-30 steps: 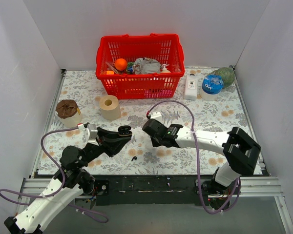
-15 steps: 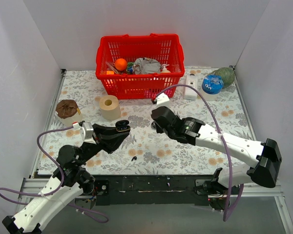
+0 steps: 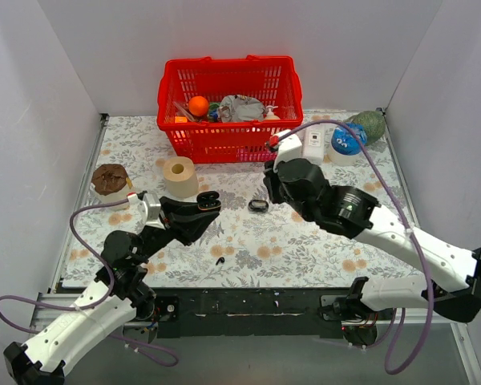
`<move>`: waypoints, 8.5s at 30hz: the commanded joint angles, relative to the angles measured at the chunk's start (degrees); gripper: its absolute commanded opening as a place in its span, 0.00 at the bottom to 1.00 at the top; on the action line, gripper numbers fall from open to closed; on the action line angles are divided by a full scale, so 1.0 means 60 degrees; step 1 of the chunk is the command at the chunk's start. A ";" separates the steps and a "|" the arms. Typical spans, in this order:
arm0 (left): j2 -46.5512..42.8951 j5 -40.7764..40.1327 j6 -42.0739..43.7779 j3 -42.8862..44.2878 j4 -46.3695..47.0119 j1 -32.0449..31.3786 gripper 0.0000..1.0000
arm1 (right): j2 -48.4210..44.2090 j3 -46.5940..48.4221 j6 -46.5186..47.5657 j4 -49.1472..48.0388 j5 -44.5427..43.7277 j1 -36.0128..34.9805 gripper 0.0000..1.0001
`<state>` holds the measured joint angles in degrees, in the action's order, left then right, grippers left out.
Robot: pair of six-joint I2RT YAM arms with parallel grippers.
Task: Insert the wireless bluetooth earbuds into the charging case
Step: Place the earbud in the charging case, then adjust the earbud with the charging case, then adjust the earbud at the center of the board.
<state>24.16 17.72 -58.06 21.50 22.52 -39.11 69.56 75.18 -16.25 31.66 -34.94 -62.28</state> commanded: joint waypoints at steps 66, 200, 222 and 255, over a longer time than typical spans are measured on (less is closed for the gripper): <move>0.6431 0.1280 0.0786 0.2408 0.7365 -0.0029 0.00 | -0.2395 -0.2247 0.5755 -0.8851 0.3143 -0.0591 0.01; 0.5816 0.1369 0.0595 0.1647 0.7027 -0.0029 0.00 | -0.2467 -0.1104 0.3851 -0.5497 0.1692 -0.0342 0.87; 0.6022 0.1676 0.0288 0.1705 0.7218 -0.0029 0.00 | -0.1809 -0.0869 0.3880 -0.5599 0.1971 -0.0342 0.87; 0.0635 -0.0389 0.0639 0.0812 0.1993 0.0030 0.00 | -0.0463 -0.5293 -0.0177 -0.5057 0.5395 -0.0430 0.63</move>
<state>33.98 18.41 -56.58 26.79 45.82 -39.09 61.47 45.41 -10.92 5.43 -14.13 -64.47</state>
